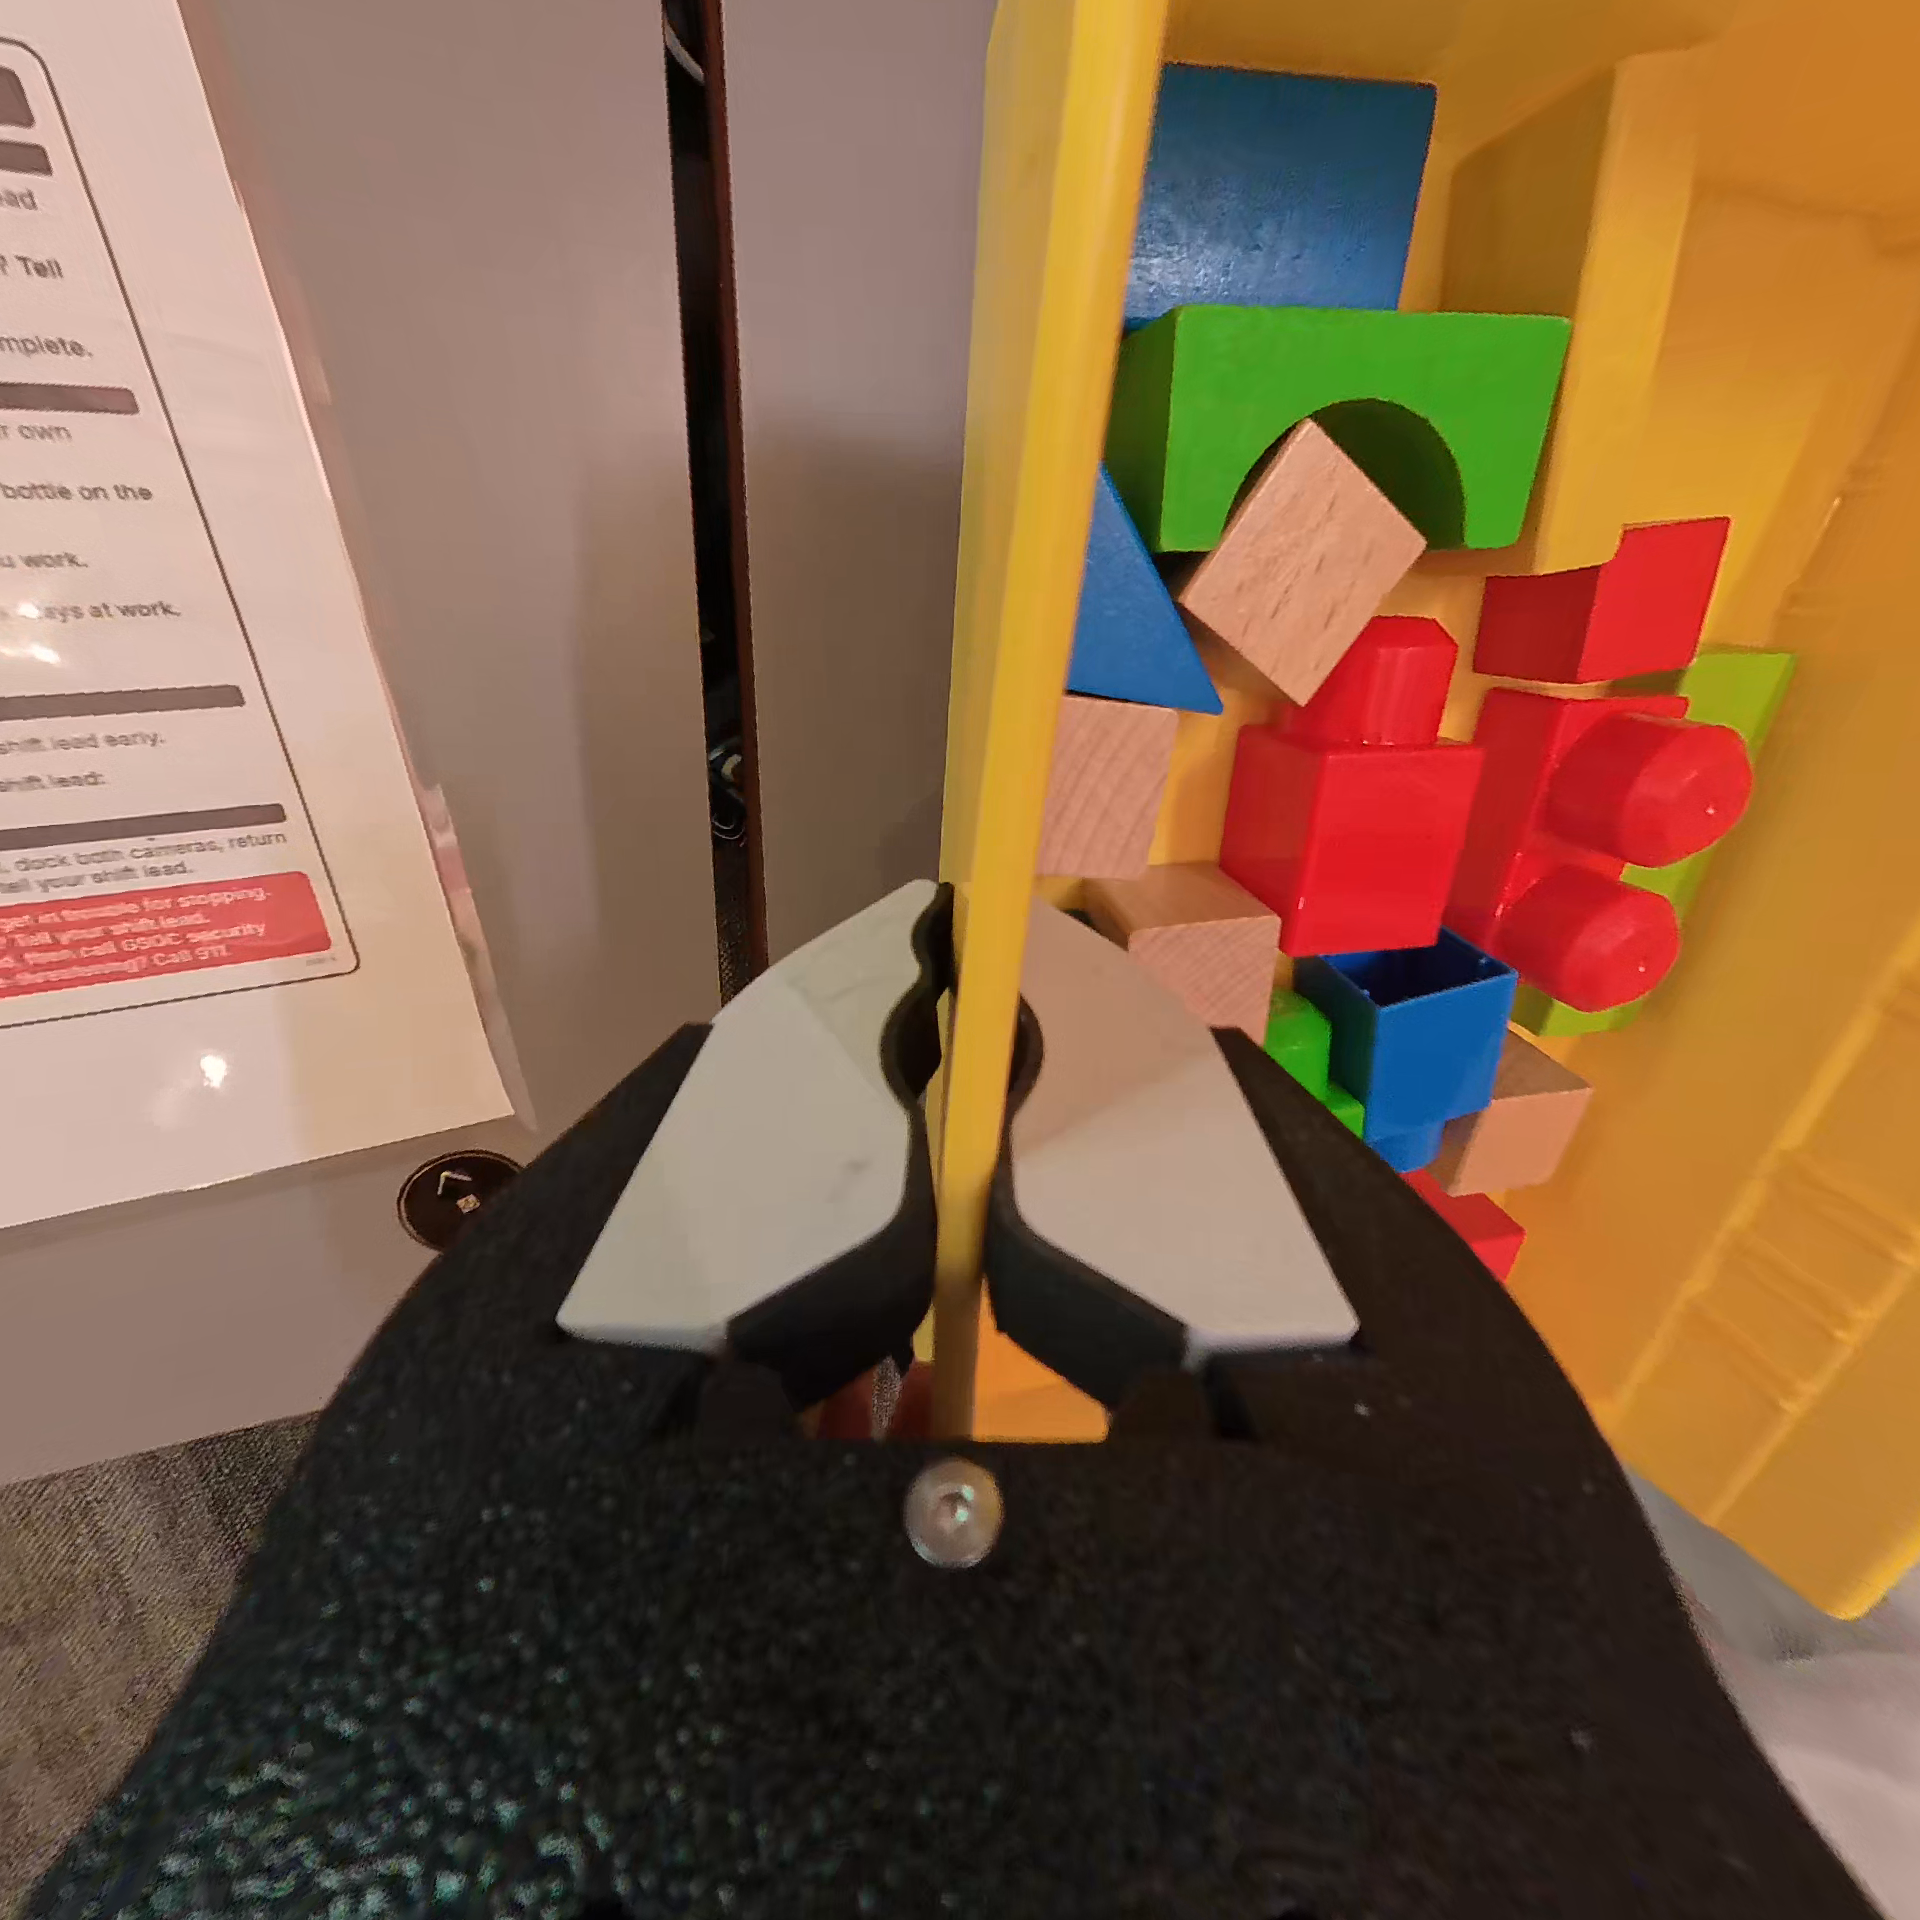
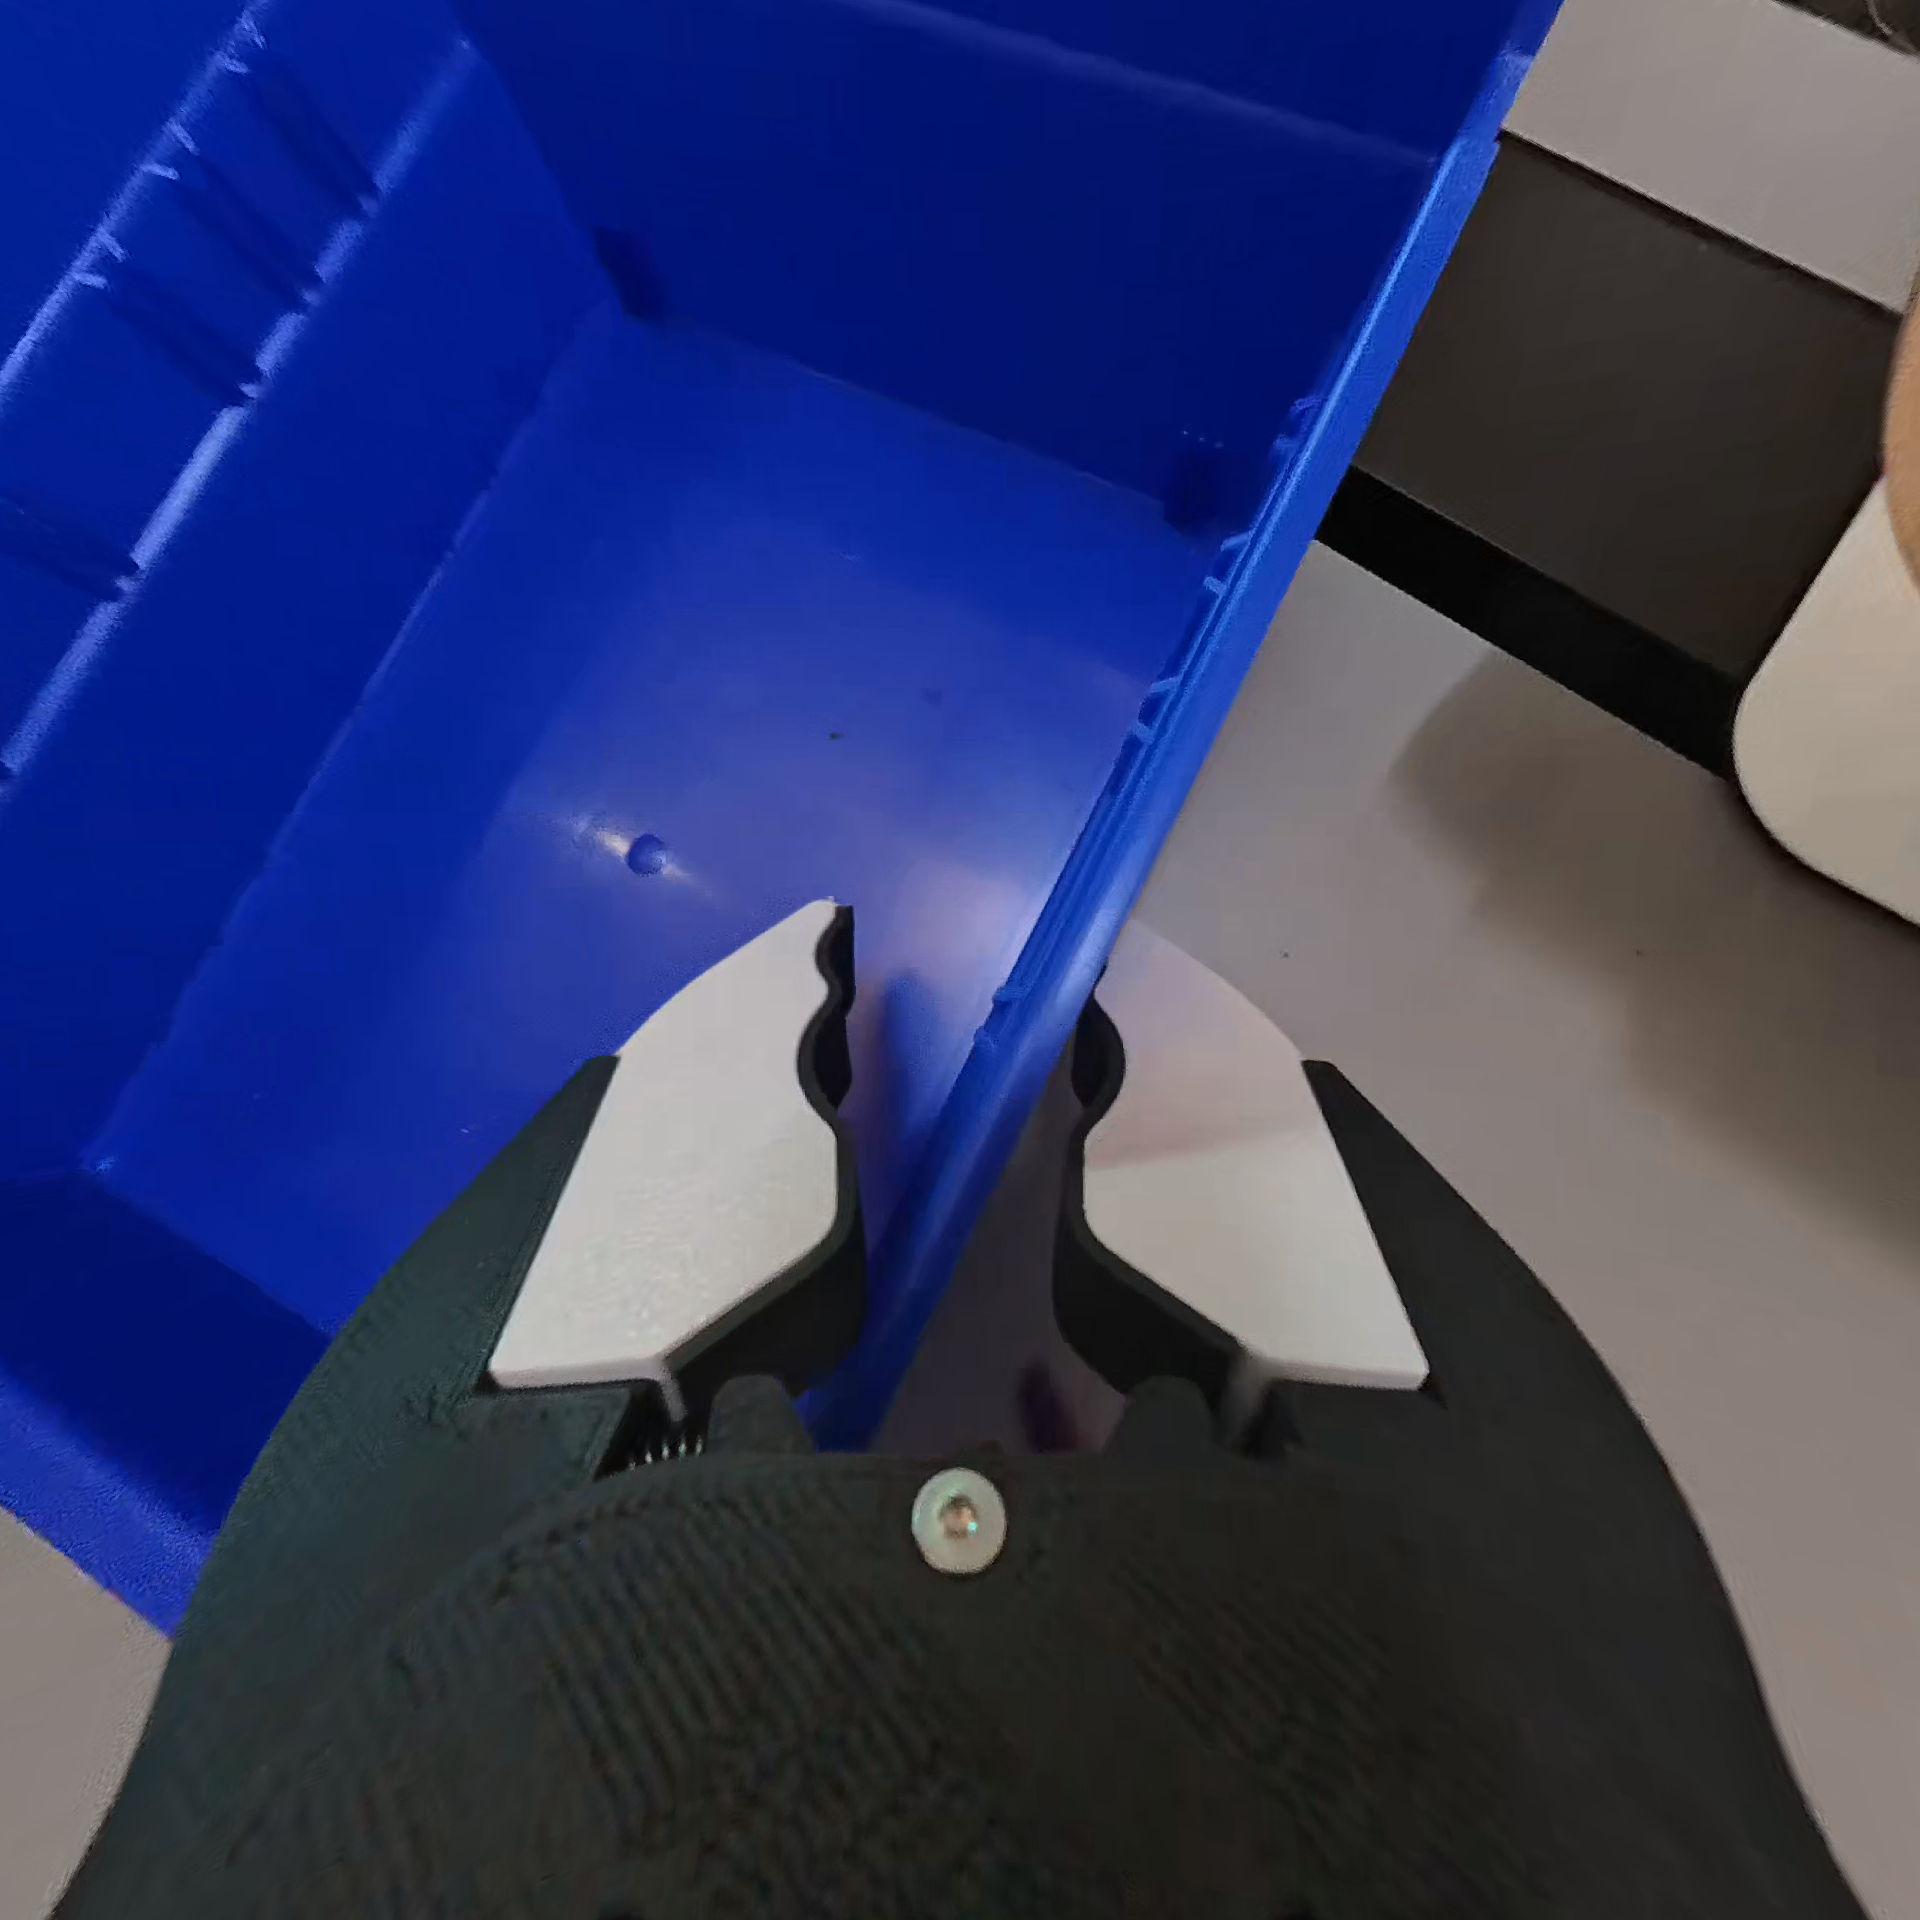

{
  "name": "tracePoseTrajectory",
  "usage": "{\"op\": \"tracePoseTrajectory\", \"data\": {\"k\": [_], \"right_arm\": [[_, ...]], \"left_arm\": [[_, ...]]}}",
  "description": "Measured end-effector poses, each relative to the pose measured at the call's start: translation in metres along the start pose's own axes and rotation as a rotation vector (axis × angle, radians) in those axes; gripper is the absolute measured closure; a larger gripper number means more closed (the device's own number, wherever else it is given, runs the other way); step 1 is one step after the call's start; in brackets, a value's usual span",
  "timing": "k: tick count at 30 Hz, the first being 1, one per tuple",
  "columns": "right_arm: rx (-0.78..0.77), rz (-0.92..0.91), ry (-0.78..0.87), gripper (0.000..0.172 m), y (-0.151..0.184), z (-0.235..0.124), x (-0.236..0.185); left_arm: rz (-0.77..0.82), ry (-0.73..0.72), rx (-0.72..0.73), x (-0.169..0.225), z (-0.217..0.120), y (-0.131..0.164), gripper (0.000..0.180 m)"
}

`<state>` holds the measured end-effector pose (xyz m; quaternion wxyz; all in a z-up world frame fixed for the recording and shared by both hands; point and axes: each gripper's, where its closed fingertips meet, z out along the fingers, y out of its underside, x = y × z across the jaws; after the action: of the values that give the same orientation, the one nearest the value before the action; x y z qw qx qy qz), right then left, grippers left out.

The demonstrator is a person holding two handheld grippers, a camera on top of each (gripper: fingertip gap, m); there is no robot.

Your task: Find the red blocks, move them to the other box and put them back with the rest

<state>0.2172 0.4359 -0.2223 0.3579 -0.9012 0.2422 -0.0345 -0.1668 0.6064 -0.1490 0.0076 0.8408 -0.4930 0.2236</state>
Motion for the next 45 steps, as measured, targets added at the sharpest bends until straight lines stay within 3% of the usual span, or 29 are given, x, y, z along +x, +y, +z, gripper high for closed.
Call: {"op": "tracePoseTrajectory", "data": {"k": [7,12,17,25,32,38,45], "right_arm": [[0.001,0.022,0.006,0.135,-0.006,-0.013,0.0],[0.089,-0.153,-0.033,0.134,-0.014,-0.079,0.0],[0.088,-0.132,-0.14,0.134,0.039,-0.145,0.038],[0.093,0.019,-0.117,0.133,0.176,-0.257,0.18],[0.068,0.232,0.173,0.133,0.283,-0.358,0.357],[0.095,0.296,0.283,0.133,0.318,-0.409,0.443],[0.088,0.392,0.263,0.133,0.329,-0.401,0.507]], "left_arm": [[-0.01,0.016,-0.021,-0.003,0.018,0.007,0.177],[0.008,0.016,-0.007,-0.001,0.017,-0.005,0.177],[0.037,0.046,0.002,0.013,0.025,-0.022,0.177],[0.117,0.09,-0.034,0.051,0.083,-0.053,0.177],[0.189,0.103,-0.097,0.09,0.137,-0.098,0.177],[0.148,0.048,-0.104,0.107,0.161,-0.136,0.177],[0.069,-0.006,-0.097,0.116,0.18,-0.163,0.177]]}}
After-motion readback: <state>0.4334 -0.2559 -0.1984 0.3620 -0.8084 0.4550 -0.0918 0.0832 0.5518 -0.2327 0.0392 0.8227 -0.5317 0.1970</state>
